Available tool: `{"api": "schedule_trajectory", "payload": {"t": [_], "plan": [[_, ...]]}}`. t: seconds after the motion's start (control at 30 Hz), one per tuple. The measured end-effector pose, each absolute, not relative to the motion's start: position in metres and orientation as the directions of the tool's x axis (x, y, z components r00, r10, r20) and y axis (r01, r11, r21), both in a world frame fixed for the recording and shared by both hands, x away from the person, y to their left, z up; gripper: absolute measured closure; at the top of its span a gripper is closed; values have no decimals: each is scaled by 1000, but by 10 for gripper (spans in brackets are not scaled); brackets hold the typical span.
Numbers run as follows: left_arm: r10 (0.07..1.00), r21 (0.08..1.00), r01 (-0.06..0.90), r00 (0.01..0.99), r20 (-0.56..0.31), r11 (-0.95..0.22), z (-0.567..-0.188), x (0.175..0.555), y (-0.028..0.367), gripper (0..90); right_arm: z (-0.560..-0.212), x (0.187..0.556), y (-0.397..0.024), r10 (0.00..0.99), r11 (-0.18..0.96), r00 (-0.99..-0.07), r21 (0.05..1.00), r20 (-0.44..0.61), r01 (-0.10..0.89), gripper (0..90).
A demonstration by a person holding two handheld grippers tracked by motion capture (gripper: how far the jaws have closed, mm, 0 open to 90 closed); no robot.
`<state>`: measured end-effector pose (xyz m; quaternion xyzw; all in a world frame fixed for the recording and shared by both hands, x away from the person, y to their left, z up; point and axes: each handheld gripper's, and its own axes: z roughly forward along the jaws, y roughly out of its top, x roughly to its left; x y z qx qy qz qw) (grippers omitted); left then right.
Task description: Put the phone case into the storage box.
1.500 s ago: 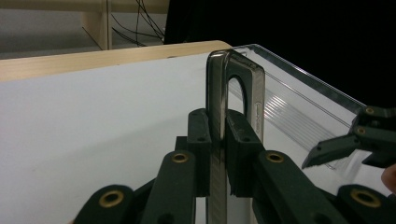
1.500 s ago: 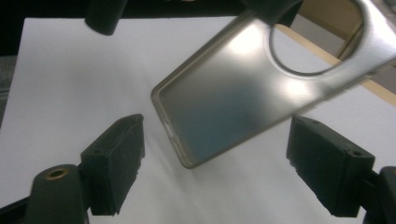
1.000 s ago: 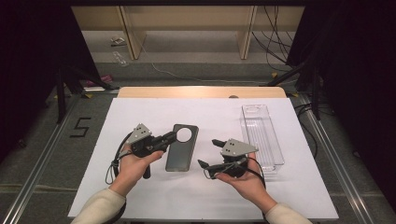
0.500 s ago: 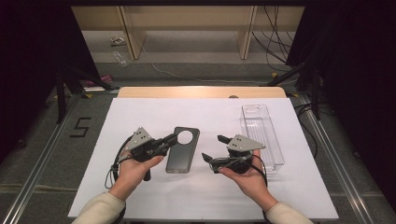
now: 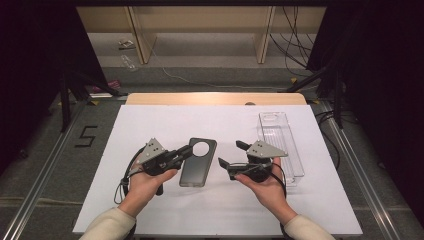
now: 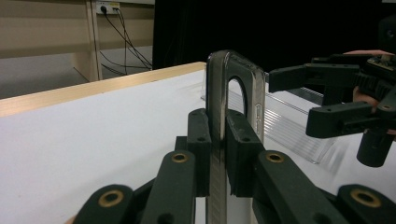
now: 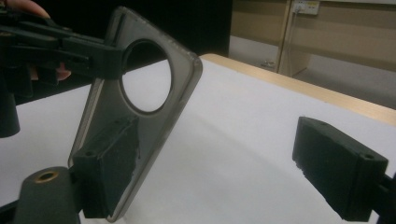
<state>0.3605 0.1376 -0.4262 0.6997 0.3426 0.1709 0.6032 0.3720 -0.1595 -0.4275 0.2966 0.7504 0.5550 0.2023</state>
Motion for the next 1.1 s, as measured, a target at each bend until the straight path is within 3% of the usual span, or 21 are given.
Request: {"api": "schedule_trajectory", "payload": {"t": [1.1], "plan": [[681,966,257,713,-167,-32,-428,360,130,811,-423,380,-156,713,117,-696,963,90,244,189]]}}
